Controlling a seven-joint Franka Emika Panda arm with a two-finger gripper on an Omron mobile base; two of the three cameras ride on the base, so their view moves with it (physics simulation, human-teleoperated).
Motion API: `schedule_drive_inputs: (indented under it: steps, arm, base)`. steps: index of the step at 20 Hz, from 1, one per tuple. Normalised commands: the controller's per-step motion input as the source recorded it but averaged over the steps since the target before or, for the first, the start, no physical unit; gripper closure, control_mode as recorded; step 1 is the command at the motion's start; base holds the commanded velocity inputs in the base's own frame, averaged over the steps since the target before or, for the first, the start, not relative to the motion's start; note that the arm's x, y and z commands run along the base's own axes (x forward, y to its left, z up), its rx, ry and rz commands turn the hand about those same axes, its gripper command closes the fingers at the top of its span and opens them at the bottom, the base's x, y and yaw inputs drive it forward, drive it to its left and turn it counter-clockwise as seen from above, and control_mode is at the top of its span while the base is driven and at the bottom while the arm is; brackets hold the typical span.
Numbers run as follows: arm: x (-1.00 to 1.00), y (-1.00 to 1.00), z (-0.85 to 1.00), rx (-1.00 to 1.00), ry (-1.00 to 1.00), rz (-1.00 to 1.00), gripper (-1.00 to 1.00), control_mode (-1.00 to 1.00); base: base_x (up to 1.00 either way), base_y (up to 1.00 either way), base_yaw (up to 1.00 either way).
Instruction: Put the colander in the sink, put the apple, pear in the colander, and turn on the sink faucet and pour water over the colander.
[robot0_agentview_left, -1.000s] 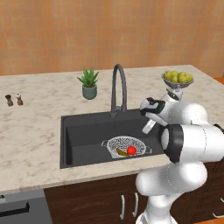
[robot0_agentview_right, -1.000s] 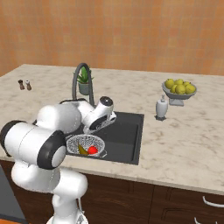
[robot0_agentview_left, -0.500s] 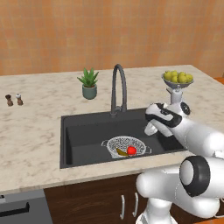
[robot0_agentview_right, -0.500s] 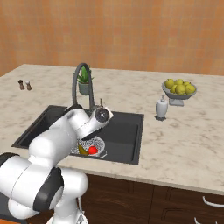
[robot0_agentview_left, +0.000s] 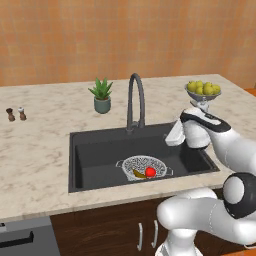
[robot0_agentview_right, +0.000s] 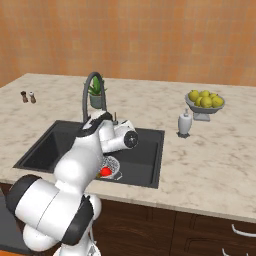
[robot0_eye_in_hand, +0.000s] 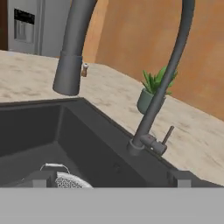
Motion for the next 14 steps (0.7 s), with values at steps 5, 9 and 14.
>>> schedule_drive_inputs:
  steps: [5, 9, 14]
  arm:
    - [0.39, -0.02, 0.08, 0.27, -0.09, 0.12, -1.00, -1.00]
    - [0.48, 0.03, 0.04, 0.12, 0.00, 0.01, -1.00, -1.00]
    - [0.55, 0.05, 0.01, 0.05, 0.00, 0.00, -1.00, -1.00]
  base:
    - [0.00, 0.00, 0.00]
    - [0.00, 0.00, 0.00]
    - [0.00, 0.00, 0.00]
